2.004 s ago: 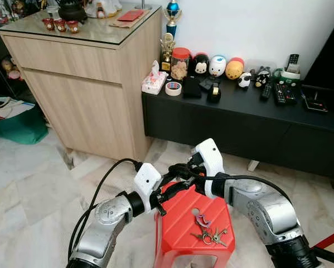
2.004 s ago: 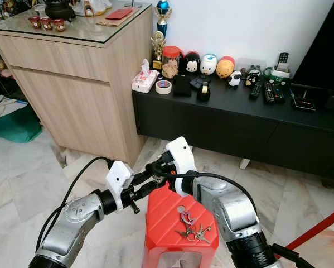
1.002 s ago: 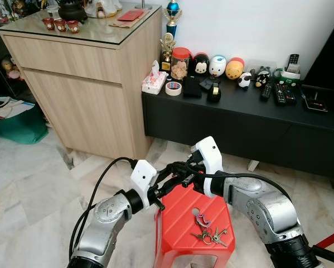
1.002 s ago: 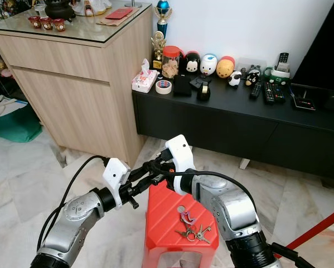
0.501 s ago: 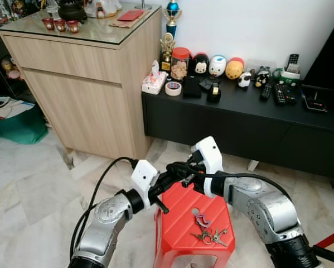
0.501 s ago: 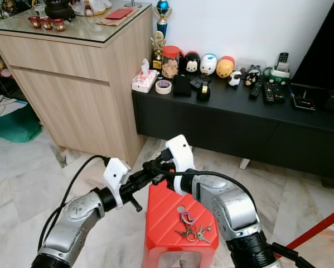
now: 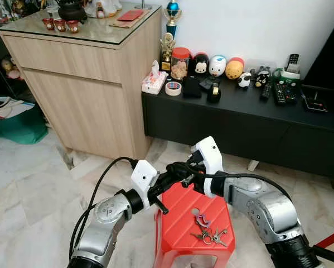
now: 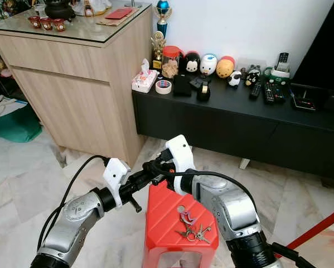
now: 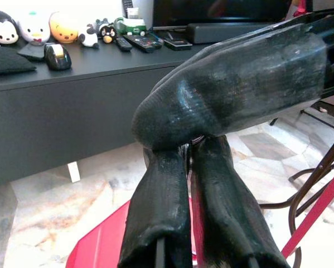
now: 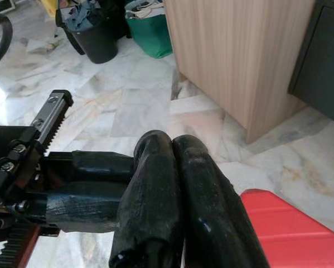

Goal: Hang keys on a hook

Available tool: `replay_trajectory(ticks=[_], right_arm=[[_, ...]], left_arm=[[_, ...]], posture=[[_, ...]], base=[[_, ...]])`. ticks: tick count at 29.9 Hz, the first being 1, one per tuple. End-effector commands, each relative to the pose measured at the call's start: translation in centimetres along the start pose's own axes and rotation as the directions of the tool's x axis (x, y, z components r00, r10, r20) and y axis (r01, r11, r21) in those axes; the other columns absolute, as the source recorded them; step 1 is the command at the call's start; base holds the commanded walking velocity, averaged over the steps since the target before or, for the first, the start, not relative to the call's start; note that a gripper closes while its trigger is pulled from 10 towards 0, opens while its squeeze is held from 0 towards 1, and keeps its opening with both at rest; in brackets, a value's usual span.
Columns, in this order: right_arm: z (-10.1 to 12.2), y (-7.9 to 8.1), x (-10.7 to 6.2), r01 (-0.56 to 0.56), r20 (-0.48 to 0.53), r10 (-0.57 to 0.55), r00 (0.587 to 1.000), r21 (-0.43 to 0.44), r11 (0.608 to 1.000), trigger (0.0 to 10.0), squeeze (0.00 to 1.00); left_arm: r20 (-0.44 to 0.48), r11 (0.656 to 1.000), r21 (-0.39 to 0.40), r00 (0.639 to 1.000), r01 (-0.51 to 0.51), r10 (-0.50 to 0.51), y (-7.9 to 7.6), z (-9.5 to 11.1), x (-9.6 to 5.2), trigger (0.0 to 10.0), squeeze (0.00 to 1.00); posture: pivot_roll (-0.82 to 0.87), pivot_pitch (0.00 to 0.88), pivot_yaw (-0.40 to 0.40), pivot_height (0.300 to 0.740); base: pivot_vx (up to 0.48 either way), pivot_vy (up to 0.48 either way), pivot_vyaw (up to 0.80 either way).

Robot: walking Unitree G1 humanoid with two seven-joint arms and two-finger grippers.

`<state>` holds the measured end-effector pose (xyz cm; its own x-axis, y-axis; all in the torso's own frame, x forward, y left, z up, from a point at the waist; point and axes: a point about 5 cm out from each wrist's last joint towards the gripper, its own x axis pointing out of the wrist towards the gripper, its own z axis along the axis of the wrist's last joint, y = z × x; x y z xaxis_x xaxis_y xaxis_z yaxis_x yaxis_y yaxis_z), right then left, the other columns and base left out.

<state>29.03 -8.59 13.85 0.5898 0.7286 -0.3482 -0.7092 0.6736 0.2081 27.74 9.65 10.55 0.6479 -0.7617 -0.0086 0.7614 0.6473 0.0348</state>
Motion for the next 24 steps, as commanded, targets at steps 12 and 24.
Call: replay_trajectory(ticks=[12,24], right_arm=[[0.5,-1.3,-0.1,0.098,0.022,-0.098,0.995,0.003,0.995,10.0,0.52],[2.4,-2.0,-0.1,0.136,0.169,-0.151,0.974,0.097,0.986,10.0,0.94]], left_arm=[[0.012,1.000,-0.006,1.000,0.022,-0.022,-0.2,0.2,0.0,0.0,0.00],[-0.012,0.999,0.001,0.999,0.041,-0.041,-0.5,-0.1,0.0,0.0,0.00]], posture=[[0.07,0.049,-0.075,0.740],[0.07,0.050,-0.074,0.740]], base=[[0.000,0.000,0.00],[0.000,0.000,0.00]])
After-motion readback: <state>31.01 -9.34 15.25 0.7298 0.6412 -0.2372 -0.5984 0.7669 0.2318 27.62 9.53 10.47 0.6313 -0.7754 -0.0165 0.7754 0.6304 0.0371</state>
